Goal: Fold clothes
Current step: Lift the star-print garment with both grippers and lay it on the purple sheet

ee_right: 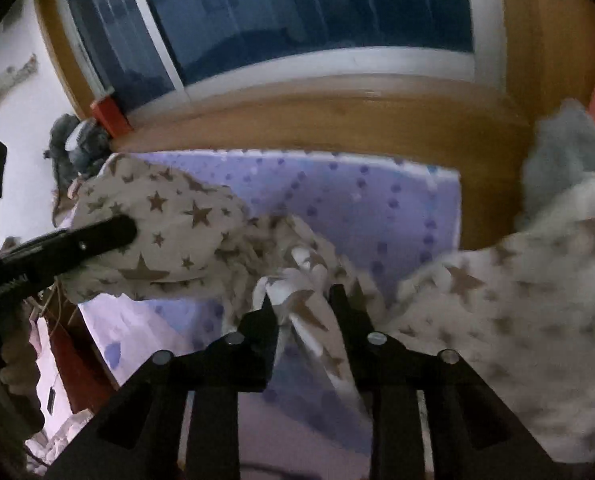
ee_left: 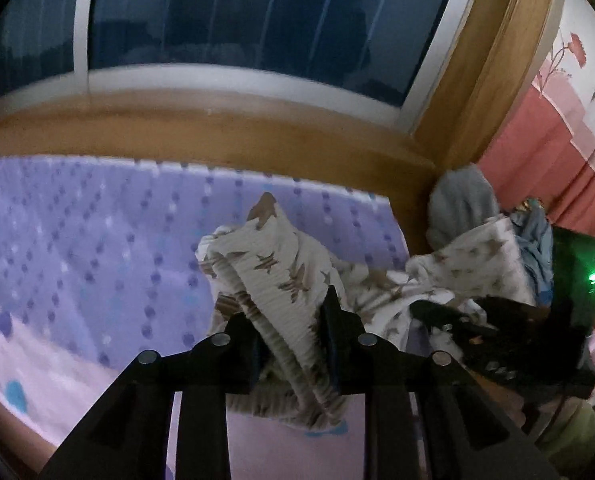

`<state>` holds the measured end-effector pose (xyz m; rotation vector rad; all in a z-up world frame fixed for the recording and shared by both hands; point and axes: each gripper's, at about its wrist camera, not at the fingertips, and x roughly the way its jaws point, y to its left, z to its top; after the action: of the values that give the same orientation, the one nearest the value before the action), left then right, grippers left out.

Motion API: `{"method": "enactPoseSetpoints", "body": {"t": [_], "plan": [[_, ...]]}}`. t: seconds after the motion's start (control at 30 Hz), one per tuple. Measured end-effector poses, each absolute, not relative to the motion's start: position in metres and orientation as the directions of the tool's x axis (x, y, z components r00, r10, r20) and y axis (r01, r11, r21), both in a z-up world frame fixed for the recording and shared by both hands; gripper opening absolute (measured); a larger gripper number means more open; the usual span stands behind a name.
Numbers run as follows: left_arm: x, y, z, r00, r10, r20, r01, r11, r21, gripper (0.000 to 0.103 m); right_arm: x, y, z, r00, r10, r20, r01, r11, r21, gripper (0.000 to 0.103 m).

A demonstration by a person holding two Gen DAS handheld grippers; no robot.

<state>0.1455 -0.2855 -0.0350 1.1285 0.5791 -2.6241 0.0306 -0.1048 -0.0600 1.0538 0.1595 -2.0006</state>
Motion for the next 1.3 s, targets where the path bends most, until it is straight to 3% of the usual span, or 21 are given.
{"method": "enactPoseSetpoints", "body": {"t": [0.13, 0.17, 0.23, 0.37, 0.67, 0.7, 0.73, 0.8, 0.87, 0.97, 1.13, 1.3], "plan": [[0.153, -0.28, -0.033, -0.707, 0.02, -0.707, 0.284, -0.907, -0.31, 0.035, 0.037, -0.059, -0.038, -0.392, -0.621, -0.679, 0.682, -0.692, 0.239, 0.067], [0.154, -0.275, -0.032, -0.714, 0.05, -0.699, 0.251, -0.913, -0.322, 0.036, 0.039, -0.043, -0.033, -0.428, -0.61, -0.667, 0.66, -0.715, 0.23, 0.07], [0.149, -0.263, -0.029, -0.725, 0.121, -0.678, 0.178, -0.918, -0.354, 0.036, 0.044, -0.013, -0.026, -0.49, -0.559, -0.669, 0.599, -0.774, 0.208, 0.07], [0.135, -0.23, -0.029, -0.712, 0.22, -0.667, 0.052, -0.931, -0.362, 0.047, 0.042, 0.026, -0.035, -0.531, -0.466, -0.708, 0.497, -0.848, 0.185, 0.07], [0.102, -0.177, -0.06, -0.599, 0.241, -0.764, -0.002, -0.954, -0.299, 0.047, 0.05, 0.006, -0.067, -0.448, -0.494, -0.745, 0.596, -0.787, 0.163, 0.07], [0.099, -0.174, -0.064, -0.59, 0.223, -0.776, 0.001, -0.961, -0.276, 0.047, 0.051, 0.0, -0.072, -0.446, -0.492, -0.748, 0.612, -0.777, 0.147, 0.069], [0.097, -0.171, -0.068, -0.583, 0.196, -0.789, 0.002, -0.97, -0.243, 0.047, 0.05, -0.006, -0.078, -0.449, -0.473, -0.758, 0.616, -0.779, 0.122, 0.054], [0.09, -0.168, -0.072, -0.581, 0.152, -0.799, -0.008, -0.983, -0.182, 0.047, 0.046, -0.011, -0.089, -0.448, -0.452, -0.771, 0.603, -0.79, 0.112, 0.035], [0.086, -0.166, -0.068, -0.589, 0.136, -0.797, -0.01, -0.987, -0.161, 0.045, 0.045, -0.009, -0.088, -0.457, -0.454, -0.765, 0.582, -0.803, 0.129, 0.028], [0.088, -0.164, -0.055, -0.607, 0.164, -0.777, -0.058, -0.985, -0.162, 0.045, 0.055, -0.003, -0.074, -0.487, -0.455, -0.746, 0.563, -0.816, 0.131, 0.028], [0.087, -0.15, -0.046, -0.612, 0.167, -0.773, -0.216, -0.976, -0.039, 0.045, 0.077, -0.003, -0.057, -0.498, -0.5, -0.708, 0.582, -0.798, 0.155, 0.03], [0.08, -0.155, -0.045, -0.576, 0.238, -0.782, -0.321, -0.946, -0.051, 0.045, 0.087, -0.017, -0.066, -0.475, -0.509, -0.718, 0.55, -0.809, 0.209, 0.03]]}}
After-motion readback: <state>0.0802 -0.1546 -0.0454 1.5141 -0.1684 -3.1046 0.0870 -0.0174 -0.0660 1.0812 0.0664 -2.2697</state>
